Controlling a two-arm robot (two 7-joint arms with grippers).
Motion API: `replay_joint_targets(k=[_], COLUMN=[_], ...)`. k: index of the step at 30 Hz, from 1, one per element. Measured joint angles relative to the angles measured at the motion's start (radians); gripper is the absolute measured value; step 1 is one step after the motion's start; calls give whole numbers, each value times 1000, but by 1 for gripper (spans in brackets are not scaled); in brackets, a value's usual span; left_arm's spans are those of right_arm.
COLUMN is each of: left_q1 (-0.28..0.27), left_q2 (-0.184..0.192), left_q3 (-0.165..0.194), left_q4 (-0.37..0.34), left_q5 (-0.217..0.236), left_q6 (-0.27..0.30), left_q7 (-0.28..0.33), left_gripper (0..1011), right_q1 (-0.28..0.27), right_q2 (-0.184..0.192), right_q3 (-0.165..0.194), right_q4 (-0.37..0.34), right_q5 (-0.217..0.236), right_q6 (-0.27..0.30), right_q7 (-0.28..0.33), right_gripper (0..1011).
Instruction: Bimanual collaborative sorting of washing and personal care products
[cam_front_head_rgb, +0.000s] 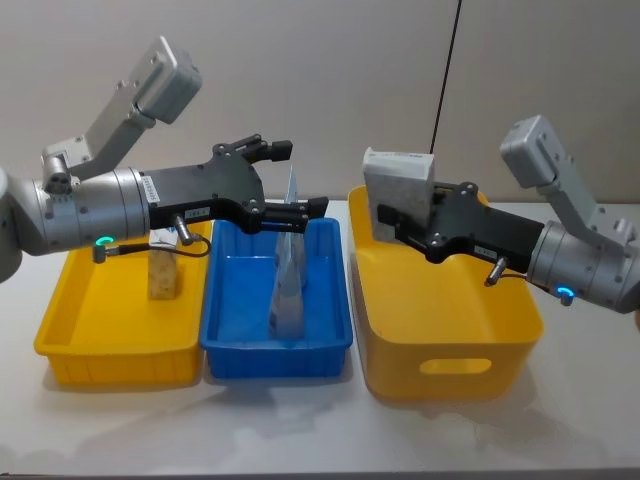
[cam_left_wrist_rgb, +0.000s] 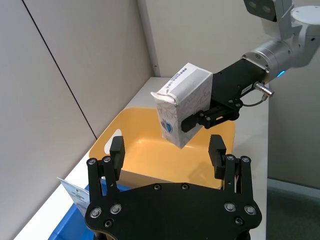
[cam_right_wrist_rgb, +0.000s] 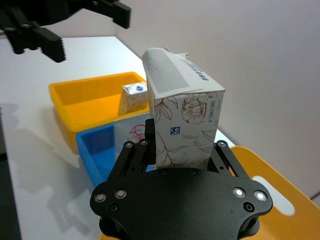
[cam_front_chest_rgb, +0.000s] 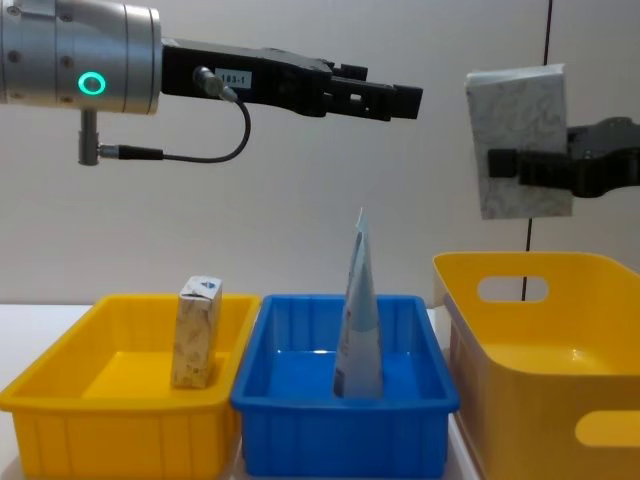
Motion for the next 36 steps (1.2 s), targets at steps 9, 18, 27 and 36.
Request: replay_joint_targets(k=[9,18,27,36], left_q1=[2,2,1,1], left_q2=[0,1,1,1], left_q3=[5,9,11,12], left_q4=[6,11,13,14], left_q5=[-8,-12,-15,-16], left_q6=[10,14,17,18], left_q7=[16,24,28,30], left_gripper=[1001,1002,1002,1001], right_q1=[-63,-114,-163,-186], right_q2=[-10,-26,-51,-78], right_q3=[31,61,90,100], right_q4=[-59,-103,-133,-145], right_q5=[-8,-15,-40,-72], right_q6=[54,113,174,231], right_q7=[-132,-246,-379,-484], right_gripper=[353,353,353,353])
